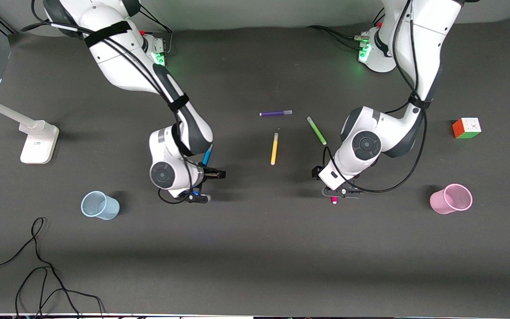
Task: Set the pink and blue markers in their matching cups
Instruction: 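Close the right gripper on the blue marker while the left gripper grasps the pink marker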
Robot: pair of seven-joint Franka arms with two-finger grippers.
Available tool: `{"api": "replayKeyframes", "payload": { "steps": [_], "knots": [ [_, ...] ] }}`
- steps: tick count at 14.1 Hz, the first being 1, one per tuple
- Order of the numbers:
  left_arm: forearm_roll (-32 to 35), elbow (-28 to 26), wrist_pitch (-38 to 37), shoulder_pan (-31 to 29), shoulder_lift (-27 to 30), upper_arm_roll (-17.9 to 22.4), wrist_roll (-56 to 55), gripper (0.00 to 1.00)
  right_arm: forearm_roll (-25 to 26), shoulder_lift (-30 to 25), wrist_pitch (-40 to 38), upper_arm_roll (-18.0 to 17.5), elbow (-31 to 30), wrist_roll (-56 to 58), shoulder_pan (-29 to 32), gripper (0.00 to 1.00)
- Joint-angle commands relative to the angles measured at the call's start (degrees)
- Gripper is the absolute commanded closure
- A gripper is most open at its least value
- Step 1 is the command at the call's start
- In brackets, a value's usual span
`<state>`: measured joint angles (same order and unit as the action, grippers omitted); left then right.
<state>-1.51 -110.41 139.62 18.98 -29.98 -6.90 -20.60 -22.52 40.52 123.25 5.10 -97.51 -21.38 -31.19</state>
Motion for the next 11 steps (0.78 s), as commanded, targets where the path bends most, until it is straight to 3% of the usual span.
{"api": "replayKeyframes", "payload": {
  "steps": [1, 4, 7, 8, 9, 10, 11],
  "knots": [
    [0.2, -1.6, 5.5, 1.7, -1.1, 0.8, -1.2, 0.04, -1.1, -0.4, -0.1, 1.0, -1.3, 0.0, 0.5, 0.09],
    [0.4, -3.7, 12.7, 1.6, -2.7, 1.0, -0.8, 0.06, -0.6, -1.4, -1.5, 1.4, -2.5, 0.3, 0.8, 0.09],
    [2.1, -3.6, 13.6, 1.1, -3.4, 1.4, -0.1, 0.09, -0.6, -1.8, -2.2, 2.3, -2.9, 0.3, 0.5, 0.09],
    [3.2, -3.6, 13.6, 0.8, -3.4, 1.4, -0.1, 0.09, -0.6, -1.9, -2.3, 2.3, -3.2, 0.3, 0.5, 0.16],
    [4.1, -3.5, 13.6, 0.0, -3.4, 1.4, -0.1, 0.09, -0.6, -2.2, -2.3, 2.3, -3.5, 0.4, 0.5, 0.33],
    [4.7, -3.5, 13.6, -0.6, -3.4, 1.4, 0.0, 0.09, -0.6, -2.3, -2.4, 2.3, -3.6, 0.4, 0.5, 0.61],
    [4.8, -3.5, 13.6, -0.6, -3.4, 1.4, 0.0, 0.11, -0.6, -2.3, -2.4, 2.3, -3.6, 0.3, 0.5, 0.81]
  ]
}}
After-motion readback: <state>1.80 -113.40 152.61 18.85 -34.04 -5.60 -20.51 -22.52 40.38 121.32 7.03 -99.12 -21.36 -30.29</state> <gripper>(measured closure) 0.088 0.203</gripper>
